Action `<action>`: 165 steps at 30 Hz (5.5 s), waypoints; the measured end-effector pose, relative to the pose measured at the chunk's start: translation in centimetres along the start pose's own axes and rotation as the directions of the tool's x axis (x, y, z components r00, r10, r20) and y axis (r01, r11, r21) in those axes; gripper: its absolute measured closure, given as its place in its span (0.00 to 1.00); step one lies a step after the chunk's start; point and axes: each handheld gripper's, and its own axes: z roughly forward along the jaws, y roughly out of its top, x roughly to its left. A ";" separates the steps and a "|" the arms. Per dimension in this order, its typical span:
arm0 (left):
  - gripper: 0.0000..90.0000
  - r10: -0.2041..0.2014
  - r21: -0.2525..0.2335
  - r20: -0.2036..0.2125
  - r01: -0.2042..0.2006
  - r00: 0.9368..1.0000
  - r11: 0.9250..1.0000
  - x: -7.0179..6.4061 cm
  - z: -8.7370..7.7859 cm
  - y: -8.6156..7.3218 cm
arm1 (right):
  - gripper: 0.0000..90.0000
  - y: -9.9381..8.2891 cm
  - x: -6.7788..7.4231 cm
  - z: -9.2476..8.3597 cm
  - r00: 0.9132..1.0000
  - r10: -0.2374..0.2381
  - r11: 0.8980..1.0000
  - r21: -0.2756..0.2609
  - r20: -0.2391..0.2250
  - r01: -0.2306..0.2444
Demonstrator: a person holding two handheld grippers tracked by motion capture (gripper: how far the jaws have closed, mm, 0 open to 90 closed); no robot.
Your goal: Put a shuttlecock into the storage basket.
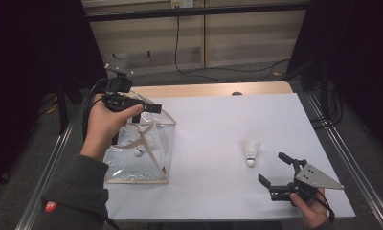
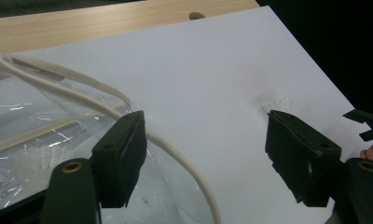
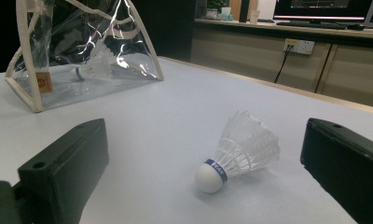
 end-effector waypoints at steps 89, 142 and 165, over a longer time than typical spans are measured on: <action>0.13 0.116 0.052 0.145 -0.125 0.983 0.991 -6.0 8.0 -2.6 | 0.01 0.0 0.1 0.0 1.000 0.004 1.000 0.000 -0.007 -0.004; 0.11 0.133 0.079 0.178 -0.149 0.975 0.986 -7.0 12.8 -5.2 | 0.01 0.0 0.1 0.0 1.000 0.005 1.000 0.000 -0.009 -0.005; 0.11 0.147 0.078 0.182 -0.163 0.972 0.984 -7.9 14.8 -6.1 | 0.01 0.0 0.0 0.0 1.000 0.004 1.000 0.002 -0.010 -0.004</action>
